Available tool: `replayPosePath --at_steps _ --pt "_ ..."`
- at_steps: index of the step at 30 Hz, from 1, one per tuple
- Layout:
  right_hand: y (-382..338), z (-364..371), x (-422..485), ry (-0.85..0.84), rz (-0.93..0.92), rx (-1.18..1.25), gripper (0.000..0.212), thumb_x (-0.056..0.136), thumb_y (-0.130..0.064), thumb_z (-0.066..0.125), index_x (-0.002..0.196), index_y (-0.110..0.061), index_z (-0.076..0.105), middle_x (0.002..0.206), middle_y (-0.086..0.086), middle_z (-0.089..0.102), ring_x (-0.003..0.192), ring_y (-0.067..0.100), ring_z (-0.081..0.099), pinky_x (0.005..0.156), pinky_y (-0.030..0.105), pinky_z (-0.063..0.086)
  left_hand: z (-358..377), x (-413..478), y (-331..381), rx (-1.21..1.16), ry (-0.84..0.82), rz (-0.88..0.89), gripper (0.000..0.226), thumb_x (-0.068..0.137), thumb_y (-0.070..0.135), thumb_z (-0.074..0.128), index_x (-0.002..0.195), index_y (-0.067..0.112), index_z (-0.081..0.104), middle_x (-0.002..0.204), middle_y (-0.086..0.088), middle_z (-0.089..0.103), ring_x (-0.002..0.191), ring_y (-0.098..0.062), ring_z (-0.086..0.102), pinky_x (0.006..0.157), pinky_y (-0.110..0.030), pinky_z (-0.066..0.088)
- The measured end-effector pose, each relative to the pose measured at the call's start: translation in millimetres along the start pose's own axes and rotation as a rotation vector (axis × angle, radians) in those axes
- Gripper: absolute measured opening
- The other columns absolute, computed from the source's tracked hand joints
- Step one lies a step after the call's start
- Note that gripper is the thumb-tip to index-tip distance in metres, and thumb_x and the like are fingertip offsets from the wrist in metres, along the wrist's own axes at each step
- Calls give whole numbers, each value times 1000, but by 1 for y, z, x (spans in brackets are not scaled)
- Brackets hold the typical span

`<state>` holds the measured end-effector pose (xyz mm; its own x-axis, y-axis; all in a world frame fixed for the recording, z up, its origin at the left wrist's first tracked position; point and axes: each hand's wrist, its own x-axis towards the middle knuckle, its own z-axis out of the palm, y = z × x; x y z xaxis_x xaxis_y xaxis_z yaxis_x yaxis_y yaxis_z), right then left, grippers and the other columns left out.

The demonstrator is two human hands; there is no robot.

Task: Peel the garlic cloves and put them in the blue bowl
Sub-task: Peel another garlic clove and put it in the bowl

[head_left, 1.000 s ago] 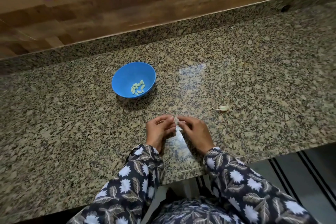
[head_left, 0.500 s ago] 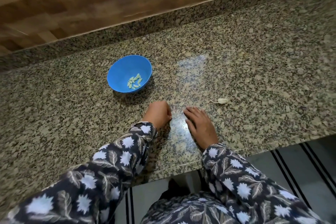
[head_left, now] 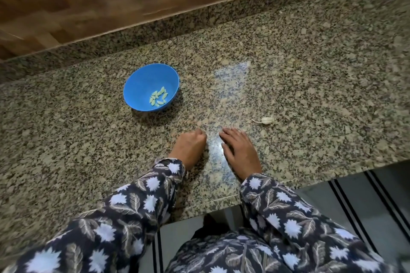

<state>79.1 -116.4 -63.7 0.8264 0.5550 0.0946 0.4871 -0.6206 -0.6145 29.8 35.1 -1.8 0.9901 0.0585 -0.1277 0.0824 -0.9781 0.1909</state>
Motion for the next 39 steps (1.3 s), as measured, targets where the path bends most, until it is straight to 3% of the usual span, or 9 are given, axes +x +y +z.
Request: replayPosePath --at_steps 4,7,10,16,21,25,29,36,39 --pt "-2 -1 1 -24 41 35 37 96 -27 46 132 -25 47 142 -9 41 134 9 32 111 20 7 -4 5 2 -99 19 -84 19 96 11 47 108 6 62 102 -6 64 85 -15 59 79 -20 49" --pt "-13 -6 6 -63 152 246 35 95 -26 47 130 -24 49 137 -9 45 126 9 40 110 22 19 -16 13 -11 -612 -30 -391 10 84 9 65 93 9 70 89 0 69 82 -13 65 71 -18 52" --pt "-27 -11 16 -179 179 487 33 93 -21 50 126 -17 55 116 -6 60 94 5 57 81 7 45 -18 3 -12 -969 -16 -431 16 79 4 68 95 3 70 83 -2 71 75 -13 68 69 -23 56" --pt "-32 -18 34 -427 152 609 20 87 -12 60 105 -8 67 90 14 71 60 4 60 62 14 50 -5 -19 -10 -981 192 -324 18 71 12 77 88 6 74 83 -5 74 77 -16 71 74 -32 58" --pt "-37 -27 43 -626 146 638 19 88 -12 58 99 1 68 59 -9 66 43 -1 56 42 12 43 1 -28 -12 -827 321 -234 18 75 11 74 93 11 74 80 7 70 71 6 63 73 -17 55" --pt "-42 -30 41 -585 128 518 19 88 -11 58 102 -2 67 65 -4 66 43 1 55 43 15 44 4 -32 -17 -412 348 33 18 87 14 59 96 3 70 83 -11 71 70 -17 66 67 -25 56" --pt "-45 -35 36 -476 -51 299 22 88 -16 58 107 -10 67 64 -13 59 45 -4 53 44 12 42 -3 -32 -22 -212 238 210 39 92 29 34 82 1 60 71 -6 56 61 -16 49 54 -28 47" --pt "-43 -34 30 -278 -364 101 26 91 -17 49 101 -4 69 77 11 69 58 9 55 53 4 42 -13 -24 -18 -1074 -224 -356 21 95 17 50 78 10 60 63 2 47 52 -8 37 48 -17 30" --pt "-42 -33 30 -269 -481 74 24 91 -14 49 96 -2 70 73 12 69 55 16 61 56 17 51 -12 -24 -20 -1560 -361 -603 19 95 9 46 81 5 57 64 0 47 52 -8 40 46 -15 33"
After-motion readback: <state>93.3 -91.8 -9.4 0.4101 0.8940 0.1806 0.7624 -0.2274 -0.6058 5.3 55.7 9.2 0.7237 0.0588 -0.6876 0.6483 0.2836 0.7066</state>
